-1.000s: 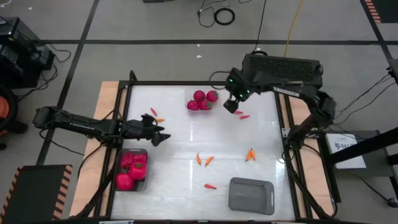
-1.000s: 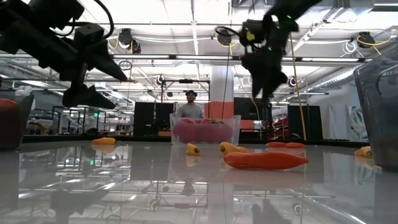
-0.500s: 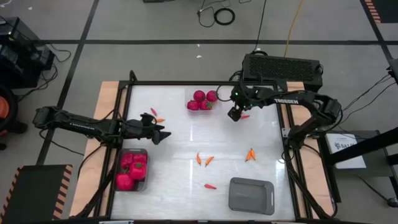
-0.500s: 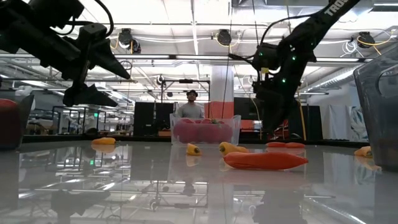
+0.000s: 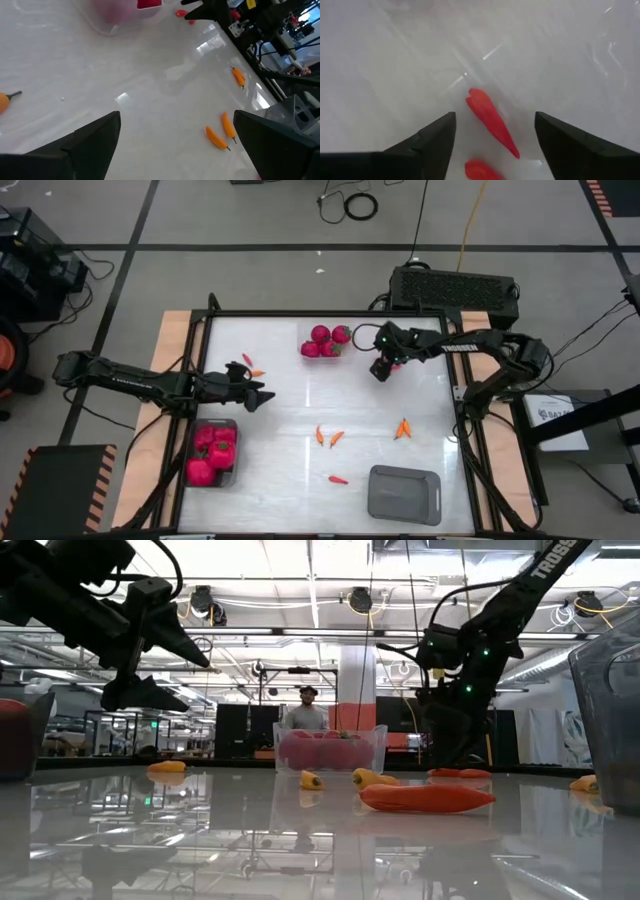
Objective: Sort produce into baskets
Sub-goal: Put the red chili pepper into the right black bin
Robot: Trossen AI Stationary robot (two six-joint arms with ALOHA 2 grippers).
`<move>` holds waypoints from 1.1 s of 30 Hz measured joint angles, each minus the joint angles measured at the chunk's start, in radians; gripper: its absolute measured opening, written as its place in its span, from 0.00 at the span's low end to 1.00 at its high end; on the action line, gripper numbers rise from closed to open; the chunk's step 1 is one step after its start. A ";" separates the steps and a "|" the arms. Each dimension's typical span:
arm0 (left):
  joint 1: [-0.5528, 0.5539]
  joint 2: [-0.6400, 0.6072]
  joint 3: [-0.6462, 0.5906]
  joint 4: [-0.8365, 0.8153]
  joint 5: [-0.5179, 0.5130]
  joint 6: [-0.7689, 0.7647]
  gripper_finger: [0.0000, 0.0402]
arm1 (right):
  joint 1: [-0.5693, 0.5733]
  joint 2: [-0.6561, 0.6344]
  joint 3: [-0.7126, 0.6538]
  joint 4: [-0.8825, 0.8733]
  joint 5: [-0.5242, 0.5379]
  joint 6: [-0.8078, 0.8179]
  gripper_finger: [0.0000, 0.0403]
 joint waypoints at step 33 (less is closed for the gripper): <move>-0.001 0.002 -0.002 -0.095 0.000 0.080 0.97 | 0.140 -0.087 0.271 -0.331 -0.185 0.184 0.01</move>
